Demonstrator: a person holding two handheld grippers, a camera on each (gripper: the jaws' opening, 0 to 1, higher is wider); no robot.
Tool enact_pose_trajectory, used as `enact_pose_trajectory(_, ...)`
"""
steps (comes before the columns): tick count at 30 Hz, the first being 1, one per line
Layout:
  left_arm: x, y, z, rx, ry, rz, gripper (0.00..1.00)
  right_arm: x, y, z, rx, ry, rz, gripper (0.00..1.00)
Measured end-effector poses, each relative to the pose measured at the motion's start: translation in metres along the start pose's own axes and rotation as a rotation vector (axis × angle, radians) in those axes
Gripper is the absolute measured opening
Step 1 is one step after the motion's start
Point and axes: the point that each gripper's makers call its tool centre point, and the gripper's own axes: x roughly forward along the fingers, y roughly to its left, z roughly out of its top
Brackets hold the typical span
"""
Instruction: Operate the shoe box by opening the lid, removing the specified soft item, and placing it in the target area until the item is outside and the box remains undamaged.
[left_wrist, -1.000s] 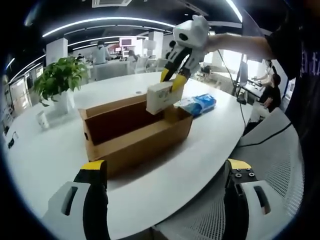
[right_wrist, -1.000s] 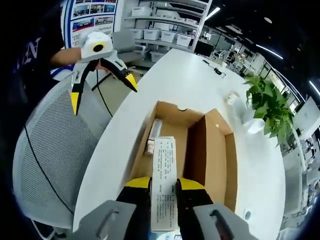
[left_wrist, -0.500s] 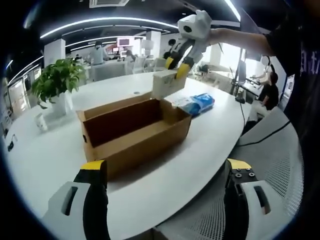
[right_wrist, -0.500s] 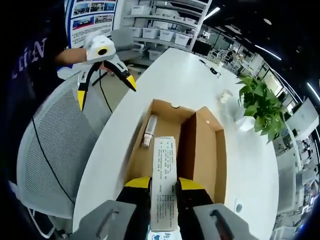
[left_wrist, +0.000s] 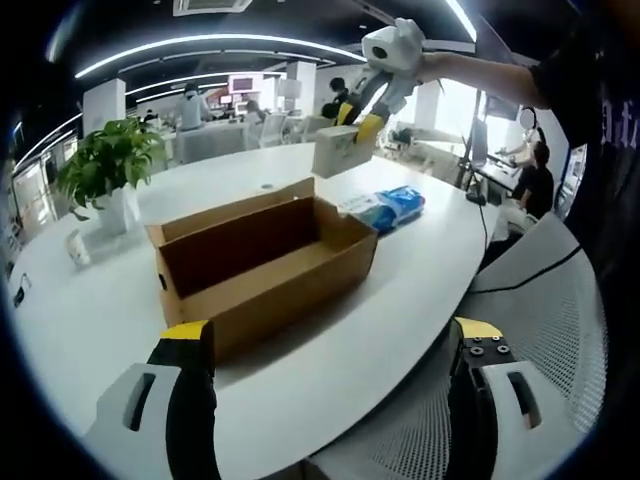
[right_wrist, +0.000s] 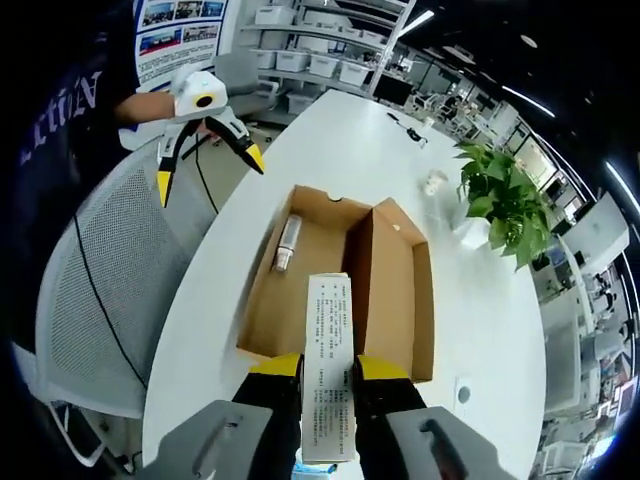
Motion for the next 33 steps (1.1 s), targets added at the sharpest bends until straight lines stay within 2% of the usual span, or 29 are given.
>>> enact_pose_trajectory(16,0.003,-0.002,-0.001,-0.006,-0.001,-0.007,0.97,-0.019,-0.013,-0.047,0.043,0.051,-0.053,0.15)
enact_pose_trajectory(33,0.007,-0.002,-0.006,-0.016,0.016,-0.009,0.97,-0.016,-0.029,-0.104,0.082,0.111,-0.091,0.15)
